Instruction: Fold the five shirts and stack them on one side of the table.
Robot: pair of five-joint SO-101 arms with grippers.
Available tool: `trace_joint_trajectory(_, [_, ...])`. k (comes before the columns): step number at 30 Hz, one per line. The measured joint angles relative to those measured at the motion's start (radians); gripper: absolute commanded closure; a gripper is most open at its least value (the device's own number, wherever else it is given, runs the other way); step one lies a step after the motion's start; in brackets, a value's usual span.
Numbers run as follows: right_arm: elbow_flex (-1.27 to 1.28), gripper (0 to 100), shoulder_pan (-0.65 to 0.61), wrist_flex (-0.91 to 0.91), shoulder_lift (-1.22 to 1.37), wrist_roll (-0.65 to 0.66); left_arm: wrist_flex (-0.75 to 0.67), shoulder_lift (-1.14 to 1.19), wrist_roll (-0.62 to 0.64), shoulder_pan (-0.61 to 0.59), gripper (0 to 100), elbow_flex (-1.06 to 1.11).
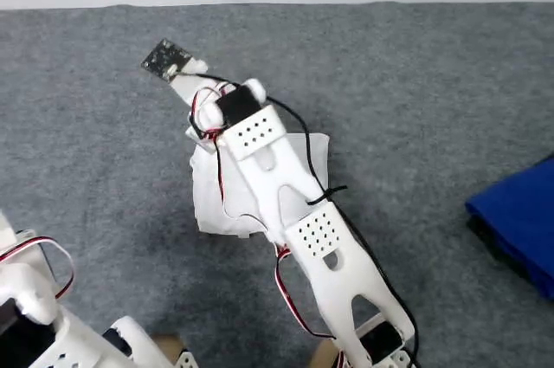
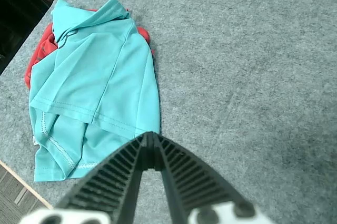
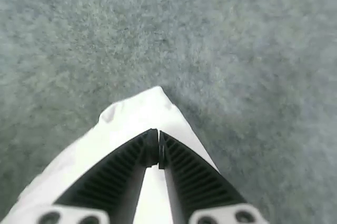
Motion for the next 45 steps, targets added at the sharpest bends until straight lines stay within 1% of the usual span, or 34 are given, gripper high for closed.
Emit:
trace_joint_trajectory(6, [0.0,98.9,0.041,0.071,-0.025,0.002,0.0,-0.081,0.0,0.0,100,0.0])
trace_joint_trajectory(9, [0.0,98.9,0.055,0.068,-0.009,0.002,0.0,-0.112,-0.002,0.002,100,0.017])
trace_joint_trajectory(12, [0.0,98.9,0.052,0.032,0.072,0.002,0.0,-0.135,-0.002,0.002,100,0.061])
trace_joint_trajectory(15, [0.0,98.9,0.026,-0.044,0.144,0.002,0.0,-0.166,-0.002,0.002,100,0.089])
trace_joint_trajectory(19, [0.0,98.9,-0.04,-0.129,0.192,0.0,0.0,-0.212,-0.002,0.002,100,0.097])
trace_joint_trajectory(25, [0.0,98.9,-0.083,-0.152,0.192,0.0,0.0,-0.242,-0.002,0.002,100,0.097])
trace_joint_trajectory(29, [0.0,98.9,-0.063,-0.137,0.173,0.0,0.0,-0.244,-0.002,0.002,100,0.097])
trace_joint_trajectory(33, [0.0,98.9,-0.005,-0.109,0.164,0.044,0.0,-0.244,-0.002,0.002,100,0.097])
trace_joint_trajectory(37, [0.0,98.9,0.051,-0.107,0.164,0.054,0.0,-0.244,-0.002,0.002,100,0.097])
trace_joint_trajectory(41, [0.0,98.9,0.054,-0.098,0.155,0.055,0.0,-0.244,-0.002,0.002,100,0.097])
trace_joint_trajectory(45, [0.0,98.9,0.054,-0.043,0.084,0.055,0.0,-0.244,-0.002,0.002,100,0.097])
